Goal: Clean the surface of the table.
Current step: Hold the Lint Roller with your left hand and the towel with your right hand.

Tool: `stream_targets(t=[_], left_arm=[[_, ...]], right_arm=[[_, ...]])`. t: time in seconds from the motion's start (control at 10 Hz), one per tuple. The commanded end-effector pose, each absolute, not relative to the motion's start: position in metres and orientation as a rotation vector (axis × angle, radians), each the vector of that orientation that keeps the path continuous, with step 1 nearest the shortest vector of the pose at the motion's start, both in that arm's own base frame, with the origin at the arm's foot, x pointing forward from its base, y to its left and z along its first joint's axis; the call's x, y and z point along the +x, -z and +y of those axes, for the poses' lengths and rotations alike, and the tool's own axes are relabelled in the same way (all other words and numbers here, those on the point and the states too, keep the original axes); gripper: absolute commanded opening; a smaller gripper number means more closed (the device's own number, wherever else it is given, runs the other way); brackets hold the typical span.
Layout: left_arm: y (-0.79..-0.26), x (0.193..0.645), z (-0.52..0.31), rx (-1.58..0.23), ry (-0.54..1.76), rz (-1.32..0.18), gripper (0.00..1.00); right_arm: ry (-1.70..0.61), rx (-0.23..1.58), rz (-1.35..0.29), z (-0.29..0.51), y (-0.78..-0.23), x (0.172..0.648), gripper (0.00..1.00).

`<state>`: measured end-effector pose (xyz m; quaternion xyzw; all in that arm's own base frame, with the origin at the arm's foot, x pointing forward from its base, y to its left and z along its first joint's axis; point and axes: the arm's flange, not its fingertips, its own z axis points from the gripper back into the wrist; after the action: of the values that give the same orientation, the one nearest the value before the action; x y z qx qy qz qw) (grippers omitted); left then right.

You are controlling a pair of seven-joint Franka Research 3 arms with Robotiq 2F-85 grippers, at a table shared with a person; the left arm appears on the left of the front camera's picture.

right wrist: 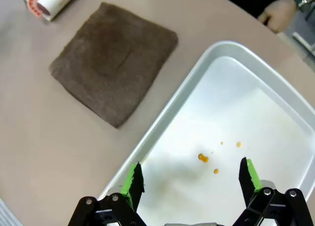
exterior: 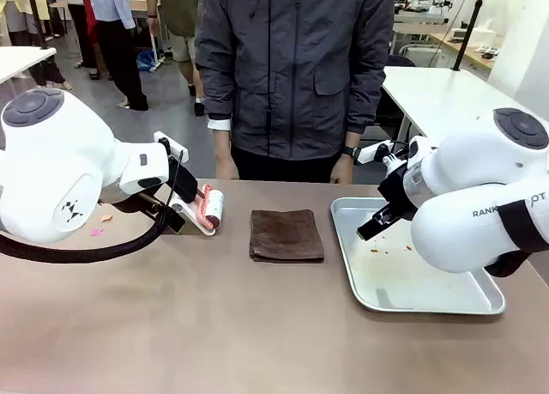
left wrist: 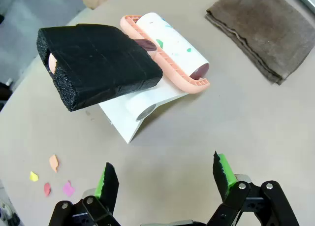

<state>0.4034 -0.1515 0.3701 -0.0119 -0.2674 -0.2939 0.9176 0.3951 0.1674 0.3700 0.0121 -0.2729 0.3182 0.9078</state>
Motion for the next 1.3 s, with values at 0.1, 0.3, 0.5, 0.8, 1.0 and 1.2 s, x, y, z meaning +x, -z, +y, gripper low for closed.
stream_targets(t=[0.1,0.3,0.5,0.8,1.0,1.2], left_arm=[[-0.3702,0.4034,-0.1515,-0.025,0.605,-0.550,1.00],[-0.3702,0.4034,-0.1515,-0.025,0.605,-0.550,1.00],[-0.3702,0.4034,-0.1515,-0.025,0.605,-0.550,1.00],[-0.3702,0.4034,-0.1515,-0.025,0.605,-0.550,1.00],[-0.3702,0.4034,-0.1515,-0.025,0.605,-0.550,1.00],[-0.3702,0.4034,-0.1515,-0.025,0.605,-0.550,1.00]], right_arm=[[-0.657,0.025,-0.563,0.1674,-0.3700,0.3951,1.00],[-0.657,0.025,-0.563,0.1674,-0.3700,0.3951,1.00],[-0.657,0.025,-0.563,0.1674,-0.3700,0.3951,1.00],[-0.657,0.025,-0.563,0.1674,-0.3700,0.3951,1.00],[-0.657,0.025,-0.563,0.1674,-0.3700,0.3951,1.00],[-0.657,0.025,-0.563,0.1674,-0.3700,0.3951,1.00]])
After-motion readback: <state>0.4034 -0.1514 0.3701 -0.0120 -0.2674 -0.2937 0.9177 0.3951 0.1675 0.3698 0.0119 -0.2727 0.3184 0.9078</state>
